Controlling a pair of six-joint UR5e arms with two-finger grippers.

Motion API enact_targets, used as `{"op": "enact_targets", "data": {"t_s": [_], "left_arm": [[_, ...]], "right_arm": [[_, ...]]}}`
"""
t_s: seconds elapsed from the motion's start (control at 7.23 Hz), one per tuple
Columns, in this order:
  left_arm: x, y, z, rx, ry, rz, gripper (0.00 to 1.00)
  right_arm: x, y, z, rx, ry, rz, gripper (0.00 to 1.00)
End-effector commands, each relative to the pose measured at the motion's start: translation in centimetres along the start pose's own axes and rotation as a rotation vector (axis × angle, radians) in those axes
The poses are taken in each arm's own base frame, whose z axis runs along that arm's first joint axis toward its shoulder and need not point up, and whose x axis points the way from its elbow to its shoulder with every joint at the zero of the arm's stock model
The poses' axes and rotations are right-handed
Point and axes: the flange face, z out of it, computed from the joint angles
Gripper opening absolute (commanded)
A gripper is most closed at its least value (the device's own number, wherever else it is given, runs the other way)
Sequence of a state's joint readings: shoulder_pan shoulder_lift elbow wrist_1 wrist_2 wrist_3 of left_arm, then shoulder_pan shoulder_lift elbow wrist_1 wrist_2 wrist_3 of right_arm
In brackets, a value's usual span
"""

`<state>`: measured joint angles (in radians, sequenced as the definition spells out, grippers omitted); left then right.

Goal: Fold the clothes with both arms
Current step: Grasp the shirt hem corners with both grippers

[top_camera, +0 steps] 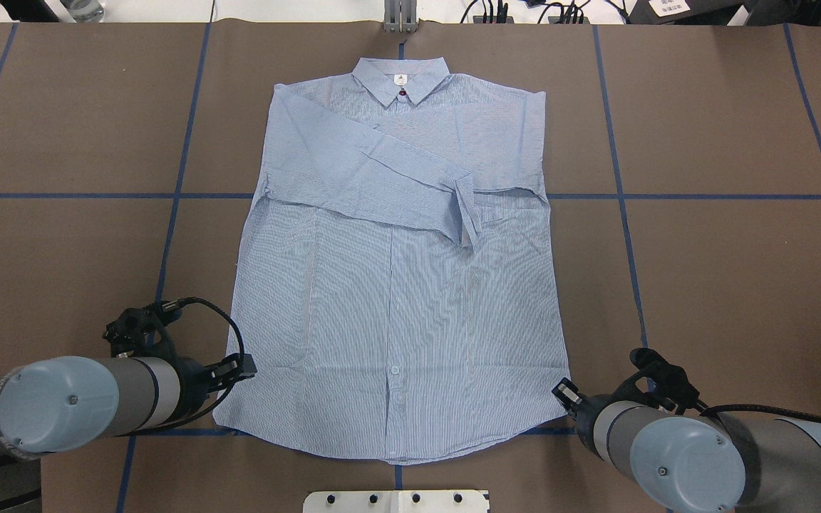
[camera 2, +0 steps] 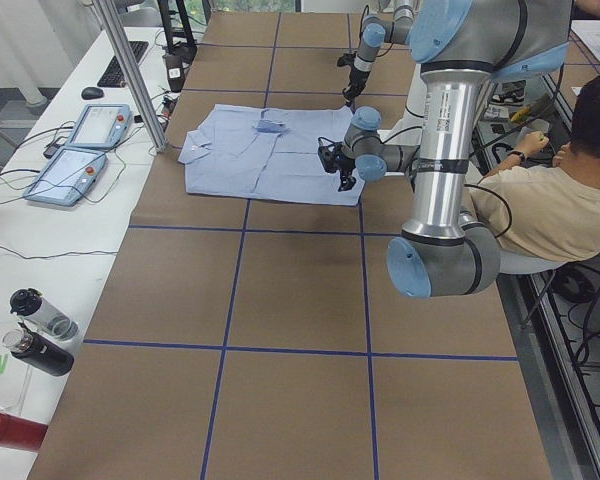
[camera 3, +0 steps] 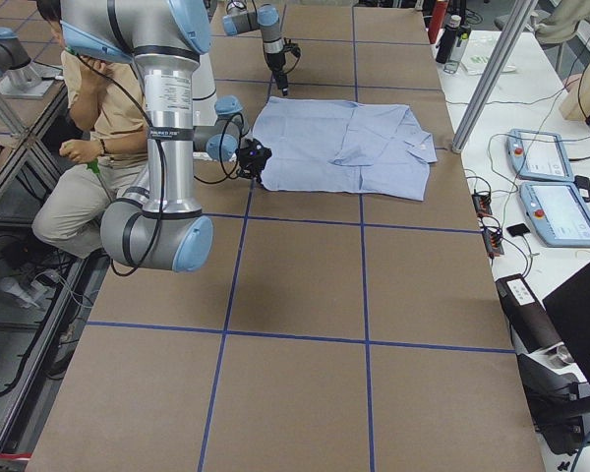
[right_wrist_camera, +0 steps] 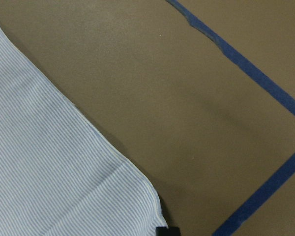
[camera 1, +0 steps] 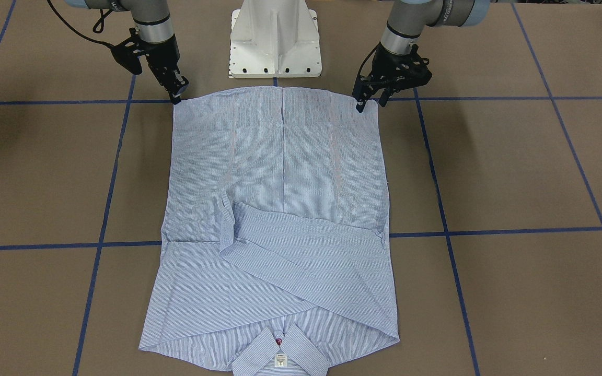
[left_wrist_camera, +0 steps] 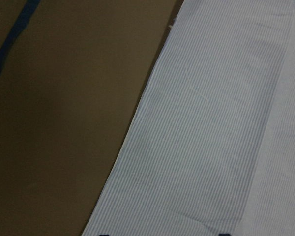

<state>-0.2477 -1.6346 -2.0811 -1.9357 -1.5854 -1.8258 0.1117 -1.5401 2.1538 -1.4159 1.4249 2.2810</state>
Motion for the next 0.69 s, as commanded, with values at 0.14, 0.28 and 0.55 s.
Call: {"op": "enact_targets", "data": {"t_s": [0.14, 0.28, 0.55], "left_arm": [[-1.6, 1.9, 1.2, -0.025, -0.041, -0.014, 0.67], [-1.9, 2.4, 1.8, -0.031, -0.053, -0.027, 0.63], [-2.0, 2.6, 2.1, -0.033, -0.059, -0.025, 0.59]], "right_arm": [[0.0, 0.0, -0.1, -0.001, -0.001, 0.000, 0.00], [0.0, 0.0, -0.1, -0.001, -0.001, 0.000, 0.00], [-0.1, -0.1, -0.1, 0.000, -0.002, 0.002, 0.00]]}}
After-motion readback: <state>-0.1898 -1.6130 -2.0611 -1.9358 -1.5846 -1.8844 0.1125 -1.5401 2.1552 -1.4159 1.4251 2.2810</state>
